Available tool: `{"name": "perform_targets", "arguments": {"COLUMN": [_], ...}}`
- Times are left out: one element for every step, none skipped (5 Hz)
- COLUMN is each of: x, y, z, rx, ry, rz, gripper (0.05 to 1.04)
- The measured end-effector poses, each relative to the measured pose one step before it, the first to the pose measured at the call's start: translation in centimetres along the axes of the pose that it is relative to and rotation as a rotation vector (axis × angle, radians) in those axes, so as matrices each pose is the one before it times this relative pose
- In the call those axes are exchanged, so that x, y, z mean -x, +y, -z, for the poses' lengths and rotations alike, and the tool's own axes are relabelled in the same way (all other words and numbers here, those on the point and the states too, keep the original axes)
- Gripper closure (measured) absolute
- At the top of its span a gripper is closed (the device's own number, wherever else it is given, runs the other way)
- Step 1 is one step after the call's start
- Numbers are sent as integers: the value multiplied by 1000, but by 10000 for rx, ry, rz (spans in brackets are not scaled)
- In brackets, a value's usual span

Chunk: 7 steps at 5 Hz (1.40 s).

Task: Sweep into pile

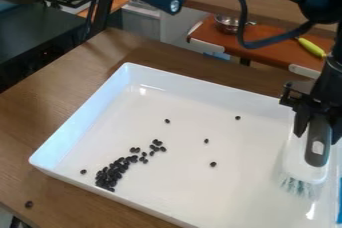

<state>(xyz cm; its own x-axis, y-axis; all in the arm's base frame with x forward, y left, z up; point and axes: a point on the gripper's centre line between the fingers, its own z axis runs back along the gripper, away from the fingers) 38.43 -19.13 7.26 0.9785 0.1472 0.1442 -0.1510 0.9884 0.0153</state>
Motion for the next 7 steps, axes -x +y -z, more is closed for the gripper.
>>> {"name": "perform_targets", "arguments": {"x": [478, 287, -68, 93, -28, 263, 888], "y": [295, 1041, 2559, 3255, 2932, 2494, 2434], "z": [5, -105, -142, -359, 37, 160, -12], "rx": [-11, -23, -83, 123, 79, -102, -226], "ry": [69, 60, 114, 185, 10, -200, -347], "rz": [3, -85, -314, -574, -470, -99, 25], "gripper": [578, 578, 578, 578, 578, 578, 578]}}
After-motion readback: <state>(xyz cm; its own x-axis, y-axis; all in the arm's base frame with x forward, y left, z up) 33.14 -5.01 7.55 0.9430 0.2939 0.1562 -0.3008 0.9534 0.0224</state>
